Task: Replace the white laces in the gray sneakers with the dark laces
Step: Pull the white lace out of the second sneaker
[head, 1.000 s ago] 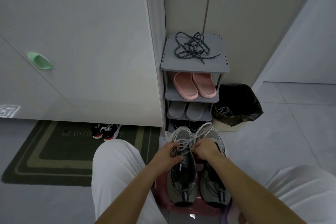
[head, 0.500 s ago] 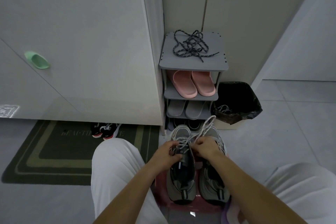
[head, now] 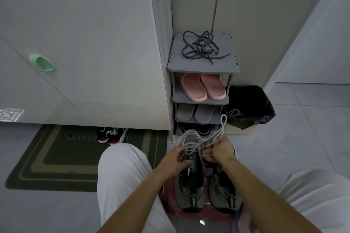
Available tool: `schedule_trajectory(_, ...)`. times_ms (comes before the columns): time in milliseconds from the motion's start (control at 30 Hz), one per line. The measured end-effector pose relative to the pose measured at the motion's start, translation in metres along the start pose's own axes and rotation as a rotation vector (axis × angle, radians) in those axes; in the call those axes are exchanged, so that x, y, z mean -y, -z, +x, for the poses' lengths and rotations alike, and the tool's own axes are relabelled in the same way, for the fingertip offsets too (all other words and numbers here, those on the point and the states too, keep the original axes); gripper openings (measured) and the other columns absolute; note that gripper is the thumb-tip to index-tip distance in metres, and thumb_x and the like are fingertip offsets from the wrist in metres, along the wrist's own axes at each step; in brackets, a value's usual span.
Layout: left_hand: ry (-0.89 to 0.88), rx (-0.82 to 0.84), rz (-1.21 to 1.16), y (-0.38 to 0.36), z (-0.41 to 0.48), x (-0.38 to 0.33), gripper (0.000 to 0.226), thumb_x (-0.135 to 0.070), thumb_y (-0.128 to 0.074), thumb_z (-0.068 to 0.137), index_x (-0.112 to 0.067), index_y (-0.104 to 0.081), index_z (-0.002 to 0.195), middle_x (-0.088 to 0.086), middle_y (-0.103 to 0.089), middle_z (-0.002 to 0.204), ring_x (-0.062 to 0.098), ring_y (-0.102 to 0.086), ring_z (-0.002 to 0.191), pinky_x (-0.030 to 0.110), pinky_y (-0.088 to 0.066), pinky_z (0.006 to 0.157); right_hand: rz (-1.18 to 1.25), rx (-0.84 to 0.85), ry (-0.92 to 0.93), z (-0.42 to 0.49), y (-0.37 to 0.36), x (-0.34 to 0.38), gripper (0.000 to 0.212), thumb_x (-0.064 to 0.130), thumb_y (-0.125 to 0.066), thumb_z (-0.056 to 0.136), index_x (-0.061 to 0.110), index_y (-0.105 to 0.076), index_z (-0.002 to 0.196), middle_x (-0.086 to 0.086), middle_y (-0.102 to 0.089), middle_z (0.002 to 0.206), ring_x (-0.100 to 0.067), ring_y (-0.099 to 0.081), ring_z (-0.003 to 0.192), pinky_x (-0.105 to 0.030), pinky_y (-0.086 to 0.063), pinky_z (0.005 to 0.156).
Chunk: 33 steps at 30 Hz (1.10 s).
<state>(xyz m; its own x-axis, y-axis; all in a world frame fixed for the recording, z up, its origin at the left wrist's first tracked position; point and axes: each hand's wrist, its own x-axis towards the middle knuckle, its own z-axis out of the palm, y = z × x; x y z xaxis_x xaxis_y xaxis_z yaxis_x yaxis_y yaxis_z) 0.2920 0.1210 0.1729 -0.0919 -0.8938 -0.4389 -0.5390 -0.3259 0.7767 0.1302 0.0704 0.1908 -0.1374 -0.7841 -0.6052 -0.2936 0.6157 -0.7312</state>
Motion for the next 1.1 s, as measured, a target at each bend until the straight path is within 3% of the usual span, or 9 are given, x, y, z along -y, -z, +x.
schedule_trajectory(100,-0.001,0.004,-0.021,0.0,0.001,-0.001,0.053,-0.019,-0.065,0.088,-0.018,-0.044,0.136,-0.002,-0.047,0.136,0.008,-0.049,0.104,0.018,-0.044,0.088,-0.141,0.054,0.052,0.003,-0.001,-0.001,0.021,0.022,-0.04,0.1,0.005,-0.049,0.091,-0.011,-0.064,0.068,-0.019,-0.062,0.056,-0.03,-0.055,0.051)
schedule_trajectory(167,0.005,0.007,-0.033,0.0,0.001,0.0,0.053,-0.019,-0.066,0.087,-0.018,-0.044,0.135,-0.004,-0.048,0.131,0.008,-0.05,0.103,0.019,-0.045,0.088,-0.386,0.116,0.179,0.004,-0.003,-0.005,0.032,0.03,-0.053,0.094,0.013,-0.052,0.067,-0.001,-0.056,0.059,-0.011,-0.053,0.054,-0.031,-0.051,0.063)
schedule_trajectory(233,0.024,-0.011,-0.077,-0.002,0.002,0.003,0.053,-0.022,-0.068,0.085,-0.017,-0.045,0.133,-0.006,-0.051,0.123,0.01,-0.053,0.103,0.021,-0.045,0.087,-0.591,0.163,0.281,-0.002,-0.005,-0.009,0.039,0.038,-0.061,0.088,0.021,-0.047,0.055,0.005,-0.049,0.056,-0.006,-0.046,0.053,-0.023,-0.04,0.056)
schedule_trajectory(400,0.072,-0.201,-0.016,-0.008,0.009,0.003,0.018,-0.03,-0.049,0.096,-0.014,-0.056,0.095,-0.003,-0.057,0.089,0.013,-0.056,0.087,0.023,-0.043,0.074,-0.62,0.257,0.327,-0.016,-0.01,-0.028,0.034,0.037,-0.07,0.079,0.013,-0.063,0.102,-0.002,-0.065,0.097,-0.016,-0.061,0.091,-0.023,-0.043,0.068)
schedule_trajectory(500,0.103,-0.222,0.043,-0.009,0.017,0.0,0.02,-0.024,-0.052,0.094,-0.019,-0.052,0.075,-0.001,-0.058,0.082,0.015,-0.057,0.082,0.027,-0.045,0.074,-0.627,0.235,0.376,-0.018,-0.008,-0.034,0.037,0.026,-0.066,0.083,0.01,-0.059,0.115,-0.007,-0.063,0.115,-0.021,-0.059,0.106,-0.026,-0.046,0.086)
schedule_trajectory(633,0.132,-0.193,0.151,-0.005,0.023,-0.007,0.035,-0.023,-0.056,0.092,-0.018,-0.048,0.058,0.005,-0.057,0.072,0.018,-0.057,0.07,0.028,-0.043,0.064,-0.656,0.244,0.387,-0.017,-0.006,-0.034,0.036,0.022,-0.063,0.084,0.01,-0.058,0.118,-0.009,-0.062,0.119,-0.022,-0.058,0.109,-0.027,-0.046,0.09)
schedule_trajectory(767,0.096,-0.153,0.351,-0.001,0.029,-0.01,0.03,-0.022,-0.048,0.093,-0.01,-0.048,0.066,0.013,-0.058,0.077,0.028,-0.061,0.076,0.028,-0.037,0.061,-0.676,0.242,0.421,-0.017,-0.005,-0.034,0.035,0.019,-0.059,0.087,0.008,-0.058,0.12,-0.009,-0.062,0.12,-0.023,-0.058,0.111,-0.027,-0.045,0.09)
schedule_trajectory(900,0.061,-0.108,0.482,0.011,0.04,-0.021,0.022,-0.021,-0.042,0.095,-0.003,-0.053,0.092,0.017,-0.062,0.097,0.031,-0.06,0.088,0.031,-0.04,0.067,-0.695,0.25,0.45,-0.017,-0.004,-0.035,0.03,0.017,-0.056,0.089,0.008,-0.059,0.118,-0.009,-0.064,0.118,-0.021,-0.059,0.109,-0.025,-0.045,0.089)
schedule_trajectory(1100,0.069,-0.121,0.339,0.011,0.036,-0.017,0.023,-0.024,-0.047,0.097,-0.003,-0.056,0.094,0.016,-0.064,0.096,0.026,-0.061,0.088,0.03,-0.043,0.072,-0.717,0.245,0.447,-0.016,-0.004,-0.034,0.029,0.018,-0.056,0.089,0.008,-0.06,0.116,-0.01,-0.064,0.117,-0.023,-0.059,0.109,-0.027,-0.046,0.09)
